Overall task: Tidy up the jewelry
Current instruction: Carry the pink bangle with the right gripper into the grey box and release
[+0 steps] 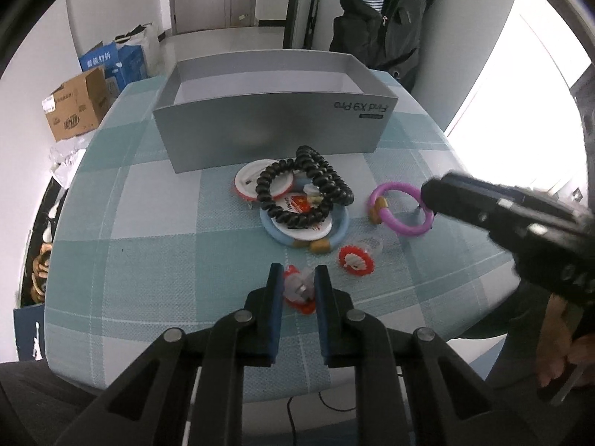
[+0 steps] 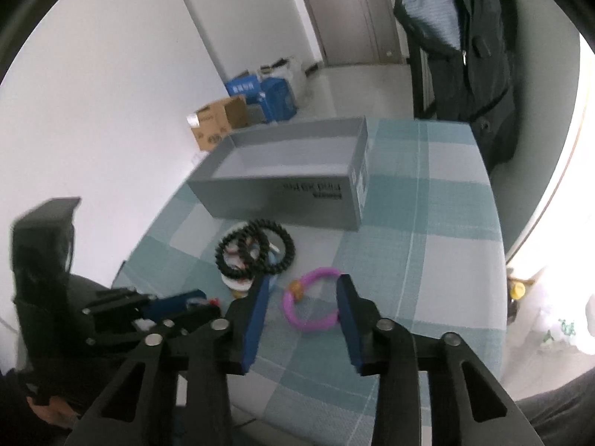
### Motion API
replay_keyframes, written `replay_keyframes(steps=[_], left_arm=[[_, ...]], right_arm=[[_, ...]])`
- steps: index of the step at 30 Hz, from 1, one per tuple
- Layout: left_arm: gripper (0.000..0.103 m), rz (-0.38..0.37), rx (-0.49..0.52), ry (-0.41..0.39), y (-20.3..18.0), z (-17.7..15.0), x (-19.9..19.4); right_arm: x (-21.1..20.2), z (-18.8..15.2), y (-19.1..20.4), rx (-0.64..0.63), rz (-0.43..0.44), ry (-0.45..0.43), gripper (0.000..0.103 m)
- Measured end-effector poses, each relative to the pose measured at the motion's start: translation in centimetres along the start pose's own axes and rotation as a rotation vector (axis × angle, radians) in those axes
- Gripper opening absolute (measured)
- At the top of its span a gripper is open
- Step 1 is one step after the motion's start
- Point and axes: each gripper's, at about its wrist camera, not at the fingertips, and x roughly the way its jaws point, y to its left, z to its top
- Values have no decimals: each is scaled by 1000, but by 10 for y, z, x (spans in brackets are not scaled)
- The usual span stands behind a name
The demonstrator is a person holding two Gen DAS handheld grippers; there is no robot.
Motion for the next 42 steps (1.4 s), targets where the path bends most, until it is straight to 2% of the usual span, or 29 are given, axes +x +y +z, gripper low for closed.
replay_keyframes(steps=[3, 7, 12, 16, 20, 21, 23, 26, 30, 33, 42], left_arm=[[11, -29, -23, -28, 5, 6, -6], [11, -44, -50, -56, 11, 11, -10], [11, -63, -92, -84, 21, 15, -16], [11, -73, -120, -102, 29, 18, -19], [11, -92, -153, -107, 38, 20, -19], [11, -97, -164, -112, 40, 21, -21], [11, -111, -181, -121, 46, 23, -23], [11, -124, -201, -135, 51, 28, -25], [11, -131, -211, -146, 55, 32, -28], [11, -137, -206, -160, 54, 38, -31], [11, -152, -163, -197, 53, 76, -36]], right_arm=[[3, -1, -5, 24, 6, 16, 34], [0, -1, -13, 42, -47, -3, 36], [23, -7, -24, 80, -78, 112, 36], [28, -5, -15, 25, -101, 107, 36], [32, -5, -2, -60, -170, 108, 34], [32, -5, -1, -74, -179, 107, 26], [32, -5, -1, -68, -167, 112, 13], [32, -4, -5, -41, -161, 110, 13], [29, 2, -9, 26, -108, 92, 13], [19, 11, -13, 76, -48, 48, 13], [-7, 66, -13, 126, 66, -64, 13]])
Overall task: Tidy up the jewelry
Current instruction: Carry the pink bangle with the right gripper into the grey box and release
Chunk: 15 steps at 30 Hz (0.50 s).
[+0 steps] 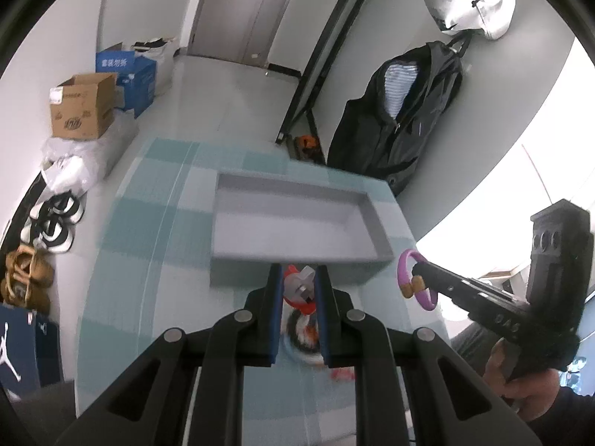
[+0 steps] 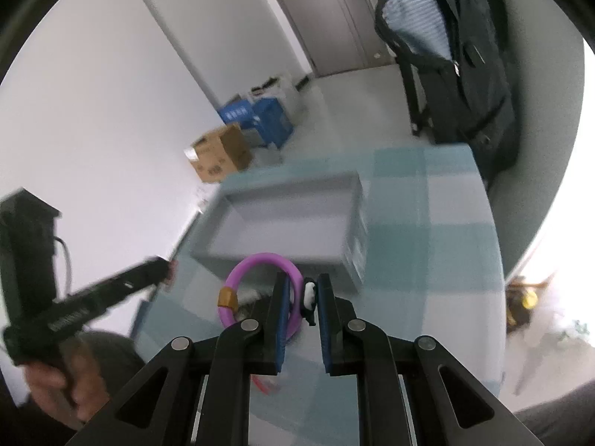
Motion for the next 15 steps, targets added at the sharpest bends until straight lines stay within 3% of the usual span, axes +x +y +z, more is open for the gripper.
replay_keyframes(steps=[6, 10, 15], left_arm=[[11, -43, 35, -1, -1, 30, 19], [11, -119, -34, 56, 12, 46, 40], [11, -163, -99, 118, 26, 52, 60]], right_arm=[[19, 45, 8, -35, 24, -13, 13], [40, 60, 6, -52, 25, 15, 13], [73, 69, -3, -52, -2, 73, 14]])
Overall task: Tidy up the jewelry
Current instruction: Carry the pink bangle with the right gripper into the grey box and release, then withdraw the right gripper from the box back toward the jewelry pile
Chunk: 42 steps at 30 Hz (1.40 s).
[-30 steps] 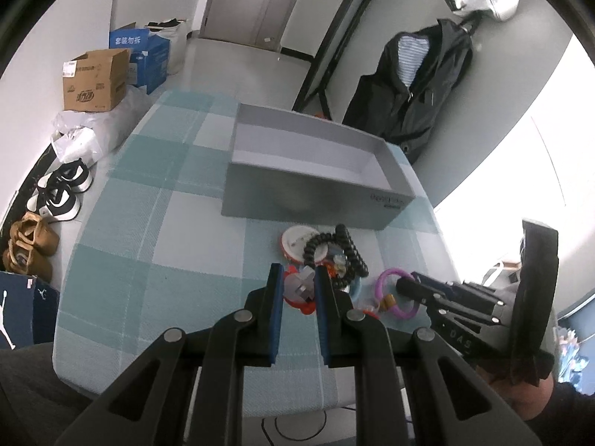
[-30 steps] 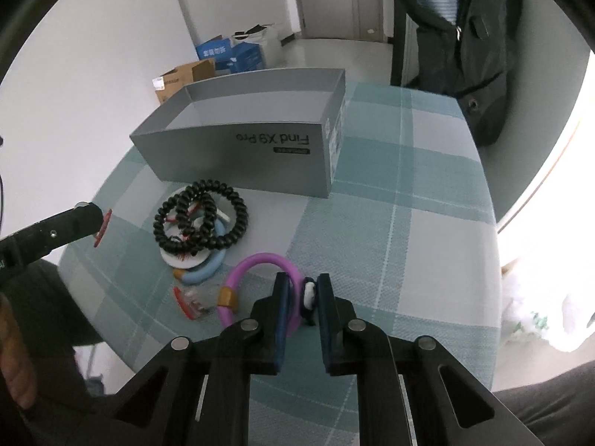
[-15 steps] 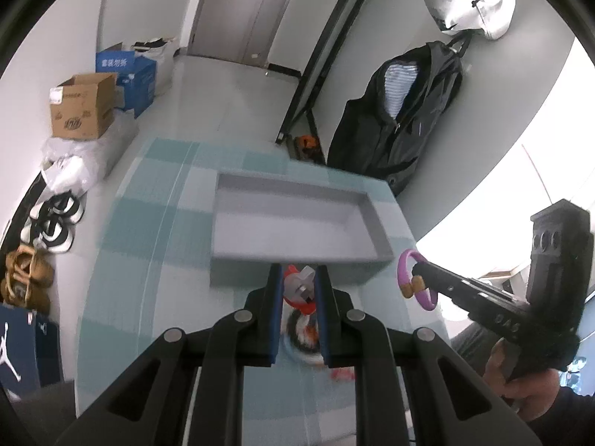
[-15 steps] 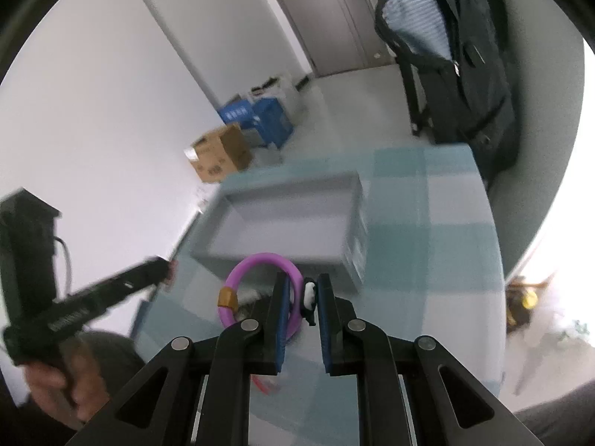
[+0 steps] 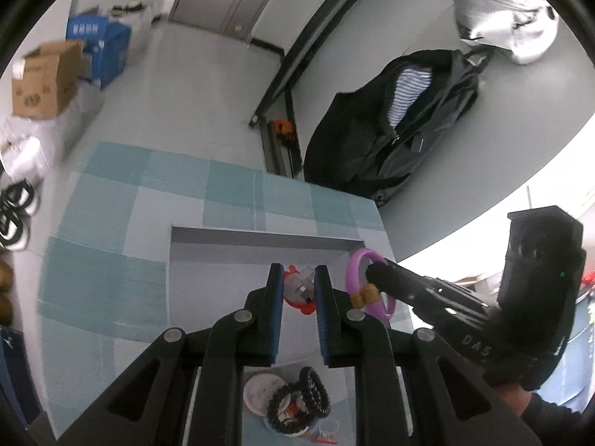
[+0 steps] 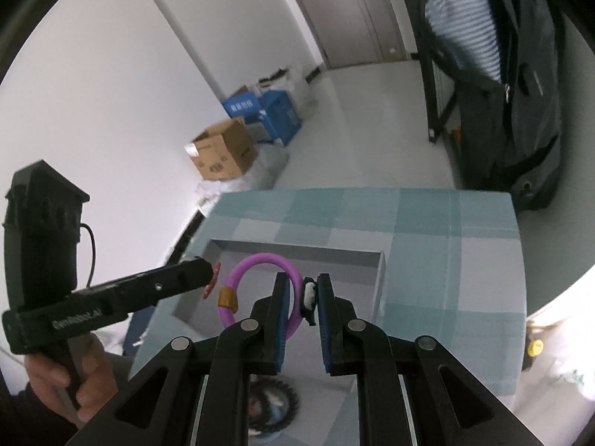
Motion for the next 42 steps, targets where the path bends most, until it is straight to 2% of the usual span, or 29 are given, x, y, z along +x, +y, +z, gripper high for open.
replay_keyframes(steps=[4, 8, 10, 11, 12, 13, 18, 24, 26, 28, 30, 34, 35, 38, 42], left_arm=[[11, -43, -46, 39, 8, 2, 10], [13, -116, -117, 77, 19, 6, 15], [30, -105, -116, 86, 19, 8, 16], [52, -90, -116, 74, 20, 7, 12], [66, -94, -118, 63, 20, 7, 11], [69, -99, -125, 48, 21, 7, 8], [70, -78, -141, 15, 22, 4, -6], [70, 16, -75, -15, 8, -6, -22], [70, 64, -47, -26, 1, -11, -25], [70, 124, -14, -50, -5, -19, -32], [70, 164, 15, -74, -9, -26, -37], [70, 245, 74, -108, -21, -43, -44], [70, 262, 86, -119, -24, -48, -45], [70, 299, 109, -128, -29, -60, -47], [70, 305, 110, -121, -32, -75, -48]], right_arm=[[20, 0, -9, 23, -6, 45, 14], [32, 2, -11, 20, -17, 54, 20], [32, 3, -11, 18, -26, 48, 27], [30, 2, -12, 21, -21, 40, 35], [26, 1, -12, 26, -18, 32, 43], [23, 1, -13, 28, -9, 19, 45], [-3, -4, -13, 24, 2, -54, 72], [-33, -10, -11, 32, 10, -150, 81], [-47, -14, -4, 17, 4, -211, 85], [-60, -20, 3, -6, -32, -275, 86], [-72, -28, 11, -39, -77, -332, 92], [-88, -47, 20, -59, -119, -388, 99], [-92, -52, 20, -58, -126, -393, 103], [-89, -61, 21, -74, -108, -351, 103], [-83, -79, 23, -124, -99, -283, 103]])
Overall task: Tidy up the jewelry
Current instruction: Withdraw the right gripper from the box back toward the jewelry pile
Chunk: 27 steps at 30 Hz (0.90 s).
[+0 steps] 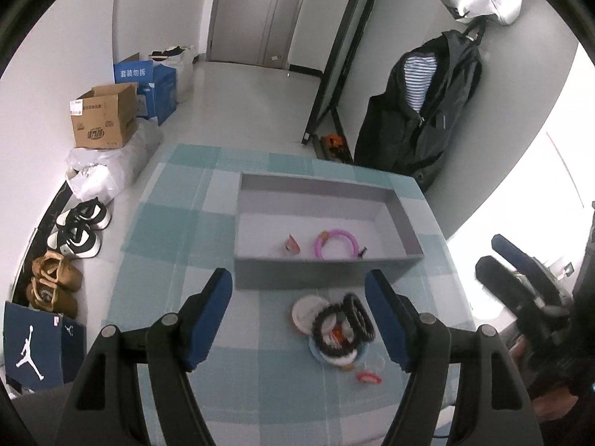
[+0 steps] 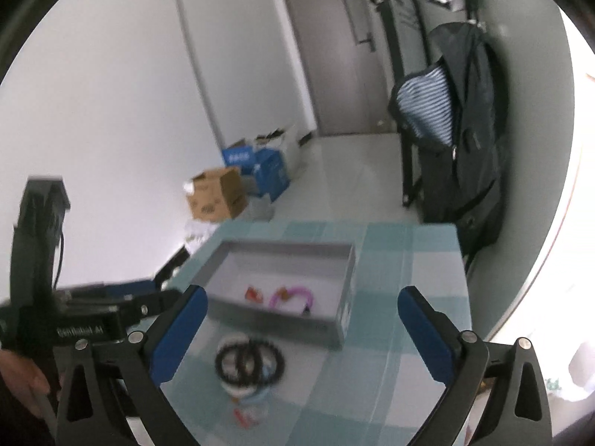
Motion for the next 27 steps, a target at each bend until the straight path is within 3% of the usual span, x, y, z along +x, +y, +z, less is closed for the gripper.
replay_keyframes(steps=[6, 14, 17, 19, 25, 27], left_arm=[[70, 22, -25, -1, -1, -18, -5], [70, 8, -59, -9, 4, -37, -3], [81, -6, -88, -2, 9, -40, -1], [82, -6, -101, 0, 13, -43, 0], [82, 1, -117, 2, 18, -47, 0], [82, 23, -132, 10, 22, -47, 0]], right_arm=[[1, -28, -9, 56, 85, 74, 103], [7, -55, 1, -25, 127, 173, 103], [13, -65, 7, -49, 161, 220, 102], [16, -71, 12, -76, 166, 239, 101], [27, -83, 24, -136, 170, 303, 87], [31, -87, 28, -149, 175, 324, 74]])
